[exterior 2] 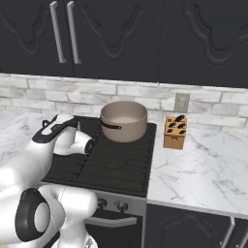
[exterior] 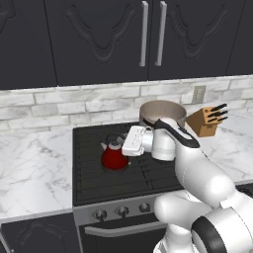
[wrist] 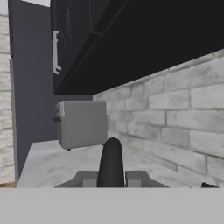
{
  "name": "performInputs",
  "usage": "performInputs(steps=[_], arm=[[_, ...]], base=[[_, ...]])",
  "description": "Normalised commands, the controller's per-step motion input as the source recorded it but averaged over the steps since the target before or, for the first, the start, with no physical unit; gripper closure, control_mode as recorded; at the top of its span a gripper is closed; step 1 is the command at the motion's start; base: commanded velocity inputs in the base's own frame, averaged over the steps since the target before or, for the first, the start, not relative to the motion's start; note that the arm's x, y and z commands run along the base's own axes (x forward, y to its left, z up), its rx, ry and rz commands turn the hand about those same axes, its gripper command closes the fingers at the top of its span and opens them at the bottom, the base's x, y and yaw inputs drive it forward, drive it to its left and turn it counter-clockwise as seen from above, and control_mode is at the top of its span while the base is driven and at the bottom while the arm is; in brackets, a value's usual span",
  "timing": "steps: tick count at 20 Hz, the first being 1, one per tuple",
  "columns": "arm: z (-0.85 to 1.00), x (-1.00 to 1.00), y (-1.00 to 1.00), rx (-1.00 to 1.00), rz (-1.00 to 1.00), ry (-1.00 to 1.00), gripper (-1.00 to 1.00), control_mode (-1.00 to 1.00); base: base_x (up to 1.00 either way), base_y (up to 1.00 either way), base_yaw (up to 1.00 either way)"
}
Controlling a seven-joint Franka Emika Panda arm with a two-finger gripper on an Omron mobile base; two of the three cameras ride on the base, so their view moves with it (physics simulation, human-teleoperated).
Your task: Pick the kettle from the counter and place it on a stove burner. Then turn the burner on.
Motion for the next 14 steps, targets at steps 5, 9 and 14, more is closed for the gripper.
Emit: performInputs(steps=[5, 9, 14], arm=[[-0.11, 0.00, 0.11, 0.00, 0.00, 0.00, 1.00, -1.00], [-0.05, 0.00, 0.04, 0.00, 0.00, 0.00, 1.00, -1.00], [0.00, 0.00, 0.00, 0.00, 0.00, 0.00, 1.00, -1.00]], base=[[0.00, 0.00, 0.00], [0.00, 0.00, 0.00], [0.00, 0.00, 0.00]])
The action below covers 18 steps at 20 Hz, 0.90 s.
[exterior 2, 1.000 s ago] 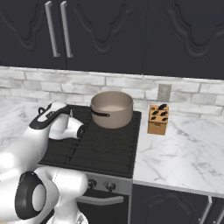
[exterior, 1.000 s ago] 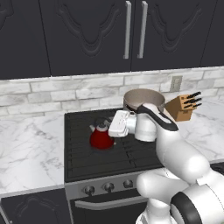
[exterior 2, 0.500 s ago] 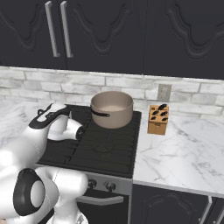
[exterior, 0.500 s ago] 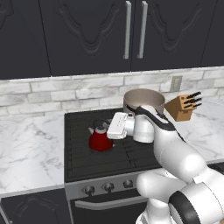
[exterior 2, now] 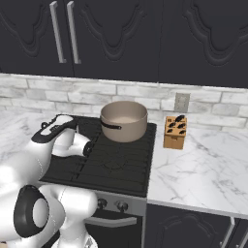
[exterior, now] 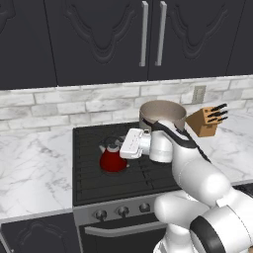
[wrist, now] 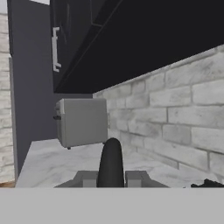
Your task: Pick the kettle from the counter and place it on a stove burner. Then turn the burner on.
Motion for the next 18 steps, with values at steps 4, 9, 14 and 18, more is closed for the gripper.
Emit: performInputs(steps=[4, 9, 14, 18], arm=[[-0.16, 0.00, 0.00, -0.01, 0.00, -0.01, 1.00, -1.00], [-0.25, 0.00, 0.00, 0.00, 0.00, 0.00, 1.00, -1.00], [-0.21, 0.00, 0.00, 0.00, 0.00, 0.00, 1.00, -1.00], [-0.02, 0.00, 0.00, 0.00, 0.00, 0.00, -1.00, -1.00]], base=[[0.00, 0.00, 0.00], [0.00, 0.00, 0.00], [0.00, 0.00, 0.00], [0.00, 0.00, 0.00]])
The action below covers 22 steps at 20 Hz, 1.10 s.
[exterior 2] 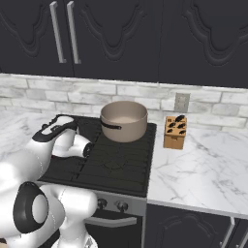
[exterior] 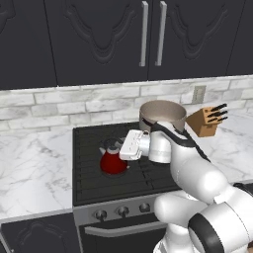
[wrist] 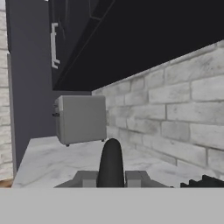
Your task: Pick the kettle from the counter and place it on a stove burner. Then turn the burner on.
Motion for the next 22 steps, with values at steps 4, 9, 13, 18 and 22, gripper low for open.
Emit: performInputs(steps=[4, 9, 13, 18, 22], arm=[[0.00, 0.00, 0.00, 0.00, 0.00, 0.00, -1.00, -1.00], [0.00, 0.00, 0.00, 0.00, 0.00, 0.00, -1.00, -1.00], [0.00, 0.00, 0.00, 0.00, 0.00, 0.00, -1.00, -1.00], [0.08, -0.23, -0.05, 0.00, 0.00, -0.03, -1.00, -1.00], [0.51, -0.50, -0.17, 0.02, -0.01, -0.05, -1.00, -1.00]], base=[[0.00, 0.00, 0.00], [0.00, 0.00, 0.00], [0.00, 0.00, 0.00], [0.00, 0.00, 0.00], [0.00, 0.00, 0.00]])
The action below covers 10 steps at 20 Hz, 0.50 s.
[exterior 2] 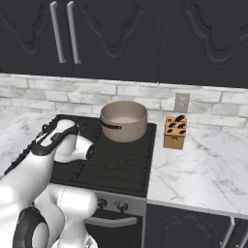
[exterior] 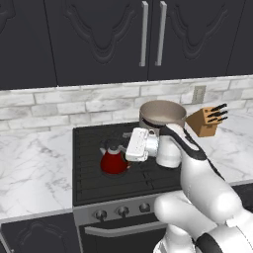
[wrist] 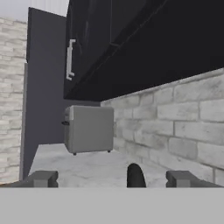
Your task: Pick the kettle from the counter and place it on a stove burner. Then turn the burner on.
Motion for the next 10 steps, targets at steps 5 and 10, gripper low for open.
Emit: performInputs(steps=[5, 10], arm=[[0.96, -0.31, -0.03, 0.02, -0.10, 0.00, -1.00, -1.00], [0.98, -0.41, 0.00, 0.01, -0.19, 0.13, -1.00, -1.00]], base=[[0.00, 0.00, 0.00], [0.00, 0.00, 0.00]])
